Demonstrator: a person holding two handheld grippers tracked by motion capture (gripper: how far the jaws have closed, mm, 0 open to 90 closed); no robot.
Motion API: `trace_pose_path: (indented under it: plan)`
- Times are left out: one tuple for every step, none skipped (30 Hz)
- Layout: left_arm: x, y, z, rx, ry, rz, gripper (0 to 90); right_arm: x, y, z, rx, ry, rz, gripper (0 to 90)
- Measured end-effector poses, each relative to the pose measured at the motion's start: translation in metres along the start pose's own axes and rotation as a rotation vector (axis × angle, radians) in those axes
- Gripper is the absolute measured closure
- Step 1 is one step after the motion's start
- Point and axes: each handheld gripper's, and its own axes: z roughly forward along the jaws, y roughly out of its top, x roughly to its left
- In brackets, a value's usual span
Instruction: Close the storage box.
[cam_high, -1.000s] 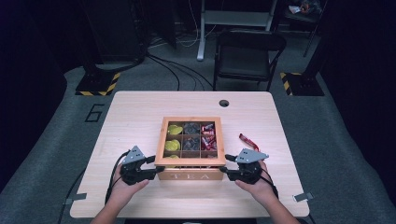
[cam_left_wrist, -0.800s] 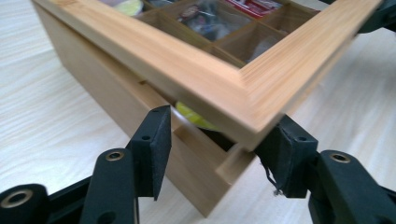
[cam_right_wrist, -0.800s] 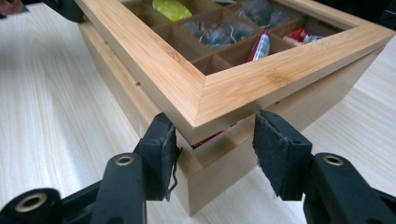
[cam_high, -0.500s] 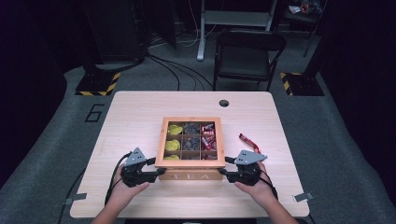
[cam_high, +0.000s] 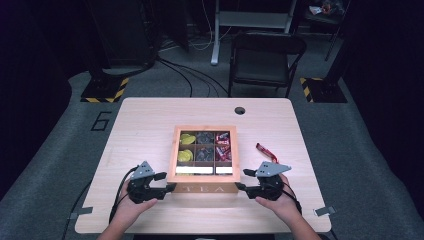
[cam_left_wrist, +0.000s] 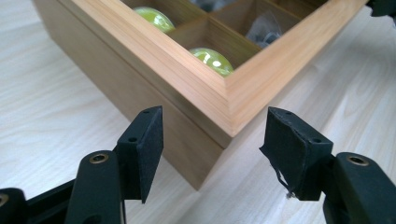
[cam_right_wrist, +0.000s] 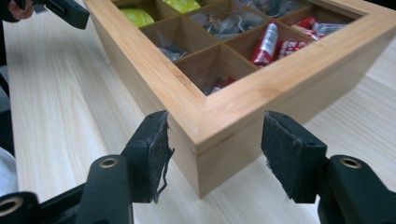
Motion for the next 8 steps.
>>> trace_pose_path:
  plan:
    - [0.001, 0.0, -0.002, -0.004, 0.004, 0.002, 36.6, -0.001, -0.002, -0.003, 0.0, -0.007, 0.008, 40.5]
    - [0.002, 0.0, -0.004, -0.012, 0.008, -0.007, 36.6, -0.003, -0.003, -0.004, -0.003, -0.013, 0.02, 40.1]
    - [0.003, 0.001, -0.006, -0.016, 0.014, 0.003, 36.6, -0.005, -0.004, -0.006, -0.009, -0.014, 0.032, 39.9]
    - [0.004, 0.001, -0.007, -0.02, 0.01, -0.005, 36.6, -0.006, -0.004, -0.007, -0.02, -0.015, 0.047, 39.0]
    - [0.004, 0.001, -0.009, -0.025, 0.013, -0.005, 36.4, -0.007, -0.004, -0.008, -0.028, -0.015, 0.048, 38.5]
    - [0.004, 0.001, -0.01, -0.041, 0.021, -0.01, 35.9, -0.008, -0.003, -0.008, -0.038, -0.019, 0.05, 38.4]
    - [0.005, 0.001, -0.012, -0.039, 0.023, -0.005, 35.8, -0.008, -0.003, -0.008, -0.041, -0.022, 0.048, 38.2]
    - [0.006, 0.001, -0.013, -0.048, 0.025, -0.011, 35.6, -0.008, -0.003, -0.008, -0.043, -0.024, 0.048, 37.9]
